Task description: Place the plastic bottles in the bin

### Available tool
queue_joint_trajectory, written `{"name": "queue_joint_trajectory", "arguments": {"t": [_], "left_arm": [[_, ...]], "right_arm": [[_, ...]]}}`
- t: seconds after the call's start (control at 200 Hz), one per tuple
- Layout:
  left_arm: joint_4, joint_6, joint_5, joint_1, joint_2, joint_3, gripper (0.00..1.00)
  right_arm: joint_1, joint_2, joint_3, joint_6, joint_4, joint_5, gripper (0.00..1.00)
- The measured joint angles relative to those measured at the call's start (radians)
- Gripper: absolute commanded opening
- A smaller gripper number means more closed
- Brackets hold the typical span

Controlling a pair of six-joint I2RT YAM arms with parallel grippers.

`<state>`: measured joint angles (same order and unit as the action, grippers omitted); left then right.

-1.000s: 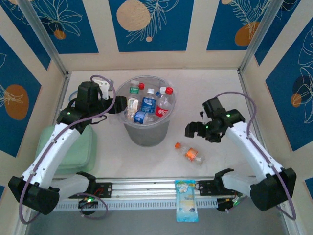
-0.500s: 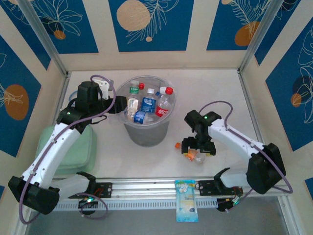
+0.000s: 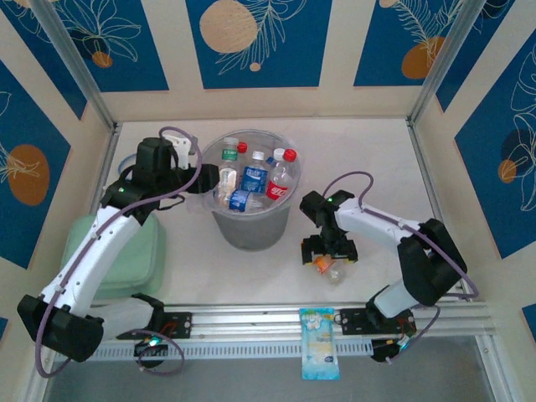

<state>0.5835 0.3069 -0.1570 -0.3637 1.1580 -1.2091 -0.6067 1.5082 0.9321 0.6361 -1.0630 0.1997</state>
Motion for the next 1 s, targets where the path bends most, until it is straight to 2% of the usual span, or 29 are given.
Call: {"name": "queue_joint_trajectory", "arguments": {"t": [0.07, 0.2, 0.235, 0.315, 0.36, 0.48, 0.58, 0.625, 0.77, 0.906, 1.001], "left_arm": [[0.000, -0.001, 0.000, 0.000, 0.001, -0.001, 0.70], [0.001, -0.001, 0.000, 0.000, 0.001, -0.001, 0.70], [0.001, -0.001, 0.000, 0.000, 0.001, -0.001, 0.70], [0.001, -0.001, 0.000, 0.000, 0.001, -0.001, 0.70], [0.000, -0.001, 0.000, 0.000, 0.001, -0.001, 0.70], [0.000, 0.000, 0.000, 0.000, 0.001, -0.001, 0.70], [0.000, 0.000, 0.000, 0.000, 0.001, -0.001, 0.70], [0.000, 0.000, 0.000, 0.000, 0.001, -0.001, 0.70], [0.000, 0.000, 0.000, 0.000, -0.006, -0.001, 0.70], [0.001, 0.000, 0.000, 0.000, -0.019, -0.001, 0.70], [0.005, -0.001, 0.000, 0.000, -0.025, -0.001, 0.70]], "right_arm": [[0.049, -0.004, -0.017, 0.003, 0.033, 0.000, 0.99], [0.144, -0.066, -0.078, 0.023, 0.095, -0.011, 0.87], [0.158, -0.090, -0.090, 0.026, 0.098, -0.014, 0.81], [0.171, -0.138, -0.098, 0.029, 0.103, -0.016, 0.57], [0.175, -0.157, -0.101, 0.037, 0.112, -0.019, 0.52], [0.180, -0.181, -0.119, 0.038, 0.135, -0.024, 0.52], [0.183, -0.189, -0.129, 0.048, 0.145, -0.032, 0.69], [0.183, -0.189, -0.140, 0.040, 0.155, -0.039, 0.70], [0.190, -0.179, -0.175, 0.046, 0.170, -0.055, 0.65], [0.222, -0.164, -0.193, 0.039, 0.188, -0.088, 0.51], [0.244, -0.186, -0.192, 0.031, 0.183, -0.093, 0.47]]}}
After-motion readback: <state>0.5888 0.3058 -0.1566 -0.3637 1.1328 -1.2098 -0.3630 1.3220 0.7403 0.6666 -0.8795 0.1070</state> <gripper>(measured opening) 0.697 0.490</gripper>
